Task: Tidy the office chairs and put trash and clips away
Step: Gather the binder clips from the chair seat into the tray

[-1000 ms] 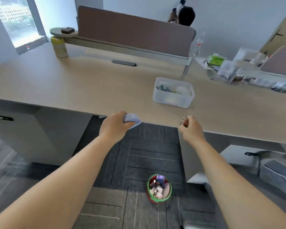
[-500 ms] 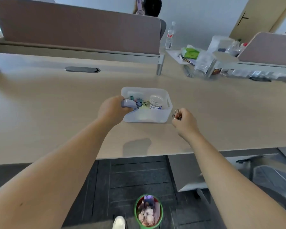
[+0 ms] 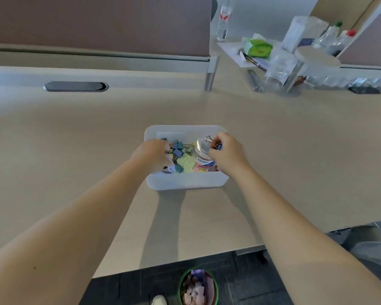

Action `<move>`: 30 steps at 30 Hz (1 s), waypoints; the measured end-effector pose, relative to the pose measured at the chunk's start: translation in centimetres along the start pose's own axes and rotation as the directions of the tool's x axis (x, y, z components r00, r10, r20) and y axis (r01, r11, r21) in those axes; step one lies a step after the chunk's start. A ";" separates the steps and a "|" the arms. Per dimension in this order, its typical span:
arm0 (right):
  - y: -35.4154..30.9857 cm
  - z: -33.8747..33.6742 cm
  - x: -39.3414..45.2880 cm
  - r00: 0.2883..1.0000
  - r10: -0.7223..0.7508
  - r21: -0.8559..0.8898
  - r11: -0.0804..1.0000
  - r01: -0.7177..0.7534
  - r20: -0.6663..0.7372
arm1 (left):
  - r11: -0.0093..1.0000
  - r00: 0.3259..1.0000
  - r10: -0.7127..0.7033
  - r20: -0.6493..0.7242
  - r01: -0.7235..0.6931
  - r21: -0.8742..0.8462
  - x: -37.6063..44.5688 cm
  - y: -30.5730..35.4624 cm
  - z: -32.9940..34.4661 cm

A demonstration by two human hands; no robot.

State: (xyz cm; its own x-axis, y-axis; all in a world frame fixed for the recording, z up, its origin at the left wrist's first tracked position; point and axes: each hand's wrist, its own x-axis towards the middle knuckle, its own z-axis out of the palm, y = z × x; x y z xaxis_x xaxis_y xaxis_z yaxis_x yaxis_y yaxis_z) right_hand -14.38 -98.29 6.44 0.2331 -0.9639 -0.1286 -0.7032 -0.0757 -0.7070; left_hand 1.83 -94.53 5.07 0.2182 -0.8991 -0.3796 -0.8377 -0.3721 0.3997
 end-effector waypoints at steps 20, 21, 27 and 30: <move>-3.4 1.7 -1.2 0.952 -0.225 -0.133 0.958 0.255 0.206 | 0.991 0.923 -0.050 -0.383 0.000 -0.131 -7.6 -2.3 -1.7; -3.6 1.6 -1.9 0.946 -0.252 -0.135 0.950 0.282 0.202 | 0.988 0.913 -0.080 -0.399 0.019 -0.153 -8.7 -2.5 -1.4; -1.7 2.0 -6.4 0.911 -0.339 -0.140 0.915 0.377 0.235 | 0.949 0.859 -0.277 -0.431 0.174 -0.263 -15.9 -3.9 2.8; 0.8 3.1 -8.7 0.885 -0.348 -0.145 0.903 0.405 0.310 | 0.928 0.861 -0.332 -0.386 0.224 -0.297 -18.0 -4.0 6.0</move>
State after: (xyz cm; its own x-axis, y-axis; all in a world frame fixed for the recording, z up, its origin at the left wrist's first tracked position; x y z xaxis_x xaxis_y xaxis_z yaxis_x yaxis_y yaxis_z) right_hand -14.88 -89.20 4.79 0.6587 -0.7478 -0.0834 -0.6378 -0.4962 -0.5890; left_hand -1.78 -75.48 5.29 0.6589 -0.7396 -0.1369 -0.5802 -0.6156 0.5333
